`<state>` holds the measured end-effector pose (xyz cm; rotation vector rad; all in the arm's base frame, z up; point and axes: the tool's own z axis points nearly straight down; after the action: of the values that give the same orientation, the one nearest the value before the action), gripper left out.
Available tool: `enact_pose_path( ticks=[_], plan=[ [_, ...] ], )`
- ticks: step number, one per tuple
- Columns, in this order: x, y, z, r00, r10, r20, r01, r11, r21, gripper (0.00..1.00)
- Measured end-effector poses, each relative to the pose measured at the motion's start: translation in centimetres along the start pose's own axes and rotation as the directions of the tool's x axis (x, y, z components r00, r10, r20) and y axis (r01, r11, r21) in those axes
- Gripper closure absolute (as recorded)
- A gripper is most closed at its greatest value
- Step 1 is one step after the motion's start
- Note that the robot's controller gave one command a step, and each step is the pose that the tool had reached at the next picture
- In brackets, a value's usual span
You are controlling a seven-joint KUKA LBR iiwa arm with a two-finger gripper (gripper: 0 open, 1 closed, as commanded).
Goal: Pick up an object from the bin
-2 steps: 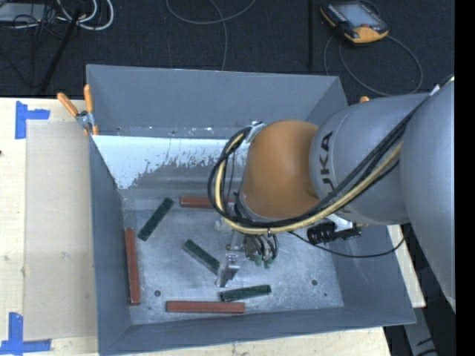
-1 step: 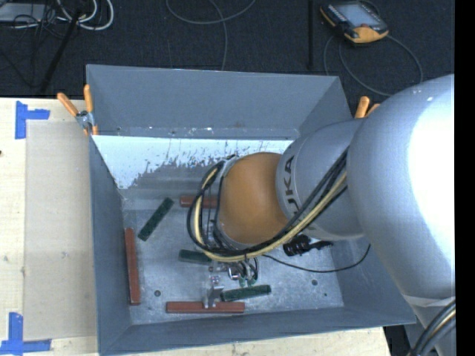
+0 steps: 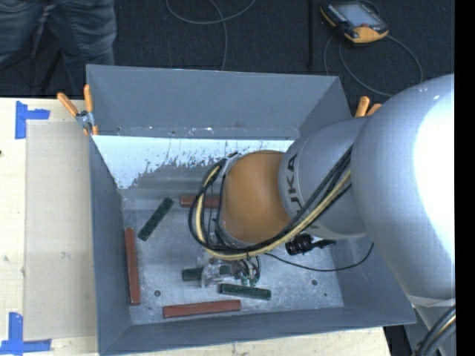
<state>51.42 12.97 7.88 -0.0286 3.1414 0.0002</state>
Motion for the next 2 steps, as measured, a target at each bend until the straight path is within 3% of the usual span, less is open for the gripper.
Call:
enact_pose_path(
  ticks=[2],
  plan=[
    [0.21,-0.05,-0.54,1.000,0.000,-0.008,0.000,1.000,0.002,1.00]
  ],
)
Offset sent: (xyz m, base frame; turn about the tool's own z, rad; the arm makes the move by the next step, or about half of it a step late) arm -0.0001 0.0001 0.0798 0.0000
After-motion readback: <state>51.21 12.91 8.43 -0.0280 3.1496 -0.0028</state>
